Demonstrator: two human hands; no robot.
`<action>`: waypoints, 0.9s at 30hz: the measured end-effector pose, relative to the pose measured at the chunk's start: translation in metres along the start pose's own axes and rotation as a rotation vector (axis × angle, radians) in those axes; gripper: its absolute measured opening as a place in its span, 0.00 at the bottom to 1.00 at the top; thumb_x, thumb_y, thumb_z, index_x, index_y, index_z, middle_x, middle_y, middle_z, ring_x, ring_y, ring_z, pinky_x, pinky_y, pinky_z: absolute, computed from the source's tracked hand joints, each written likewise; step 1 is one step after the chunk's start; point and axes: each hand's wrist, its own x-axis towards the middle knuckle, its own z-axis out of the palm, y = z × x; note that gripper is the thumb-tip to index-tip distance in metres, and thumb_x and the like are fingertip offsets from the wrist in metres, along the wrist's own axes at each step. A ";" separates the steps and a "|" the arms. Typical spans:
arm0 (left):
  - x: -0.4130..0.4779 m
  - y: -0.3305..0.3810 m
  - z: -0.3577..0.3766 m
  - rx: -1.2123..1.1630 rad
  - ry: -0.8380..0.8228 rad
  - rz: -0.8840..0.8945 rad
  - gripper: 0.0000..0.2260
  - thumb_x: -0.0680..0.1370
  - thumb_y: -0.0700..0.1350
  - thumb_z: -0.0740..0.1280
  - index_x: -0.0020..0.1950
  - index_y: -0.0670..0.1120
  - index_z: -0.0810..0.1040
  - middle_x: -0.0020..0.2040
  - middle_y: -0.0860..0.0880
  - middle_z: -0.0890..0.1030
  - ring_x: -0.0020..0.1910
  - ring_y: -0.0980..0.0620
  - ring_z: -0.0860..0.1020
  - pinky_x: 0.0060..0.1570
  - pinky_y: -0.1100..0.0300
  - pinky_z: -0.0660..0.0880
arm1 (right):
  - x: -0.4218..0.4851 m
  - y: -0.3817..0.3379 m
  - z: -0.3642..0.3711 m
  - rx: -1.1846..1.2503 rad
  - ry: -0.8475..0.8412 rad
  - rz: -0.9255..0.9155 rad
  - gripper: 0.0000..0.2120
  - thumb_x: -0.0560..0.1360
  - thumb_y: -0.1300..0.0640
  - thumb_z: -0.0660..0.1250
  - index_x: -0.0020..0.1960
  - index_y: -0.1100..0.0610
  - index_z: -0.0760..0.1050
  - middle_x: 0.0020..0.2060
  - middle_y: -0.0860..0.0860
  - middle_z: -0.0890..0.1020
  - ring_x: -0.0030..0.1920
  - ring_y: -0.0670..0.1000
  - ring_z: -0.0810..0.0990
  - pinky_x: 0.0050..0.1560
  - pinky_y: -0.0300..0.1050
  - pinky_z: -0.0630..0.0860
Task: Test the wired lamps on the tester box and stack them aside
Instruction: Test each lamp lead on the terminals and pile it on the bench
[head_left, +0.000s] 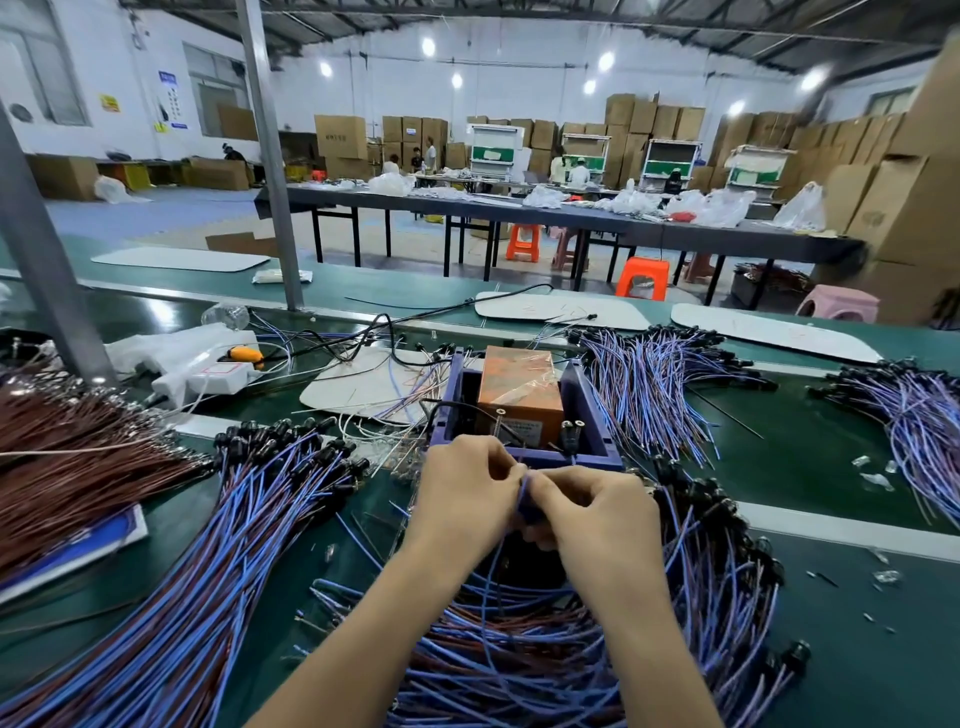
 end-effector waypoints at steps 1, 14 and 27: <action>-0.002 0.002 0.001 0.061 0.031 0.022 0.05 0.74 0.46 0.69 0.40 0.47 0.81 0.35 0.49 0.83 0.36 0.52 0.81 0.39 0.60 0.77 | 0.000 0.000 0.002 -0.015 0.032 -0.007 0.05 0.74 0.58 0.70 0.42 0.54 0.85 0.30 0.48 0.84 0.33 0.47 0.84 0.43 0.49 0.82; 0.005 0.002 -0.014 0.248 0.145 0.014 0.08 0.74 0.48 0.68 0.37 0.49 0.71 0.40 0.46 0.81 0.44 0.45 0.79 0.43 0.55 0.72 | -0.013 -0.007 0.037 0.256 0.146 0.039 0.10 0.72 0.65 0.70 0.36 0.53 0.79 0.29 0.47 0.82 0.33 0.42 0.81 0.40 0.35 0.79; 0.008 -0.004 -0.002 -0.148 0.073 0.052 0.10 0.77 0.43 0.67 0.35 0.48 0.74 0.29 0.53 0.80 0.24 0.58 0.77 0.28 0.71 0.71 | -0.007 -0.012 0.027 0.980 0.300 0.265 0.08 0.73 0.66 0.70 0.34 0.62 0.80 0.26 0.53 0.81 0.26 0.49 0.80 0.29 0.41 0.80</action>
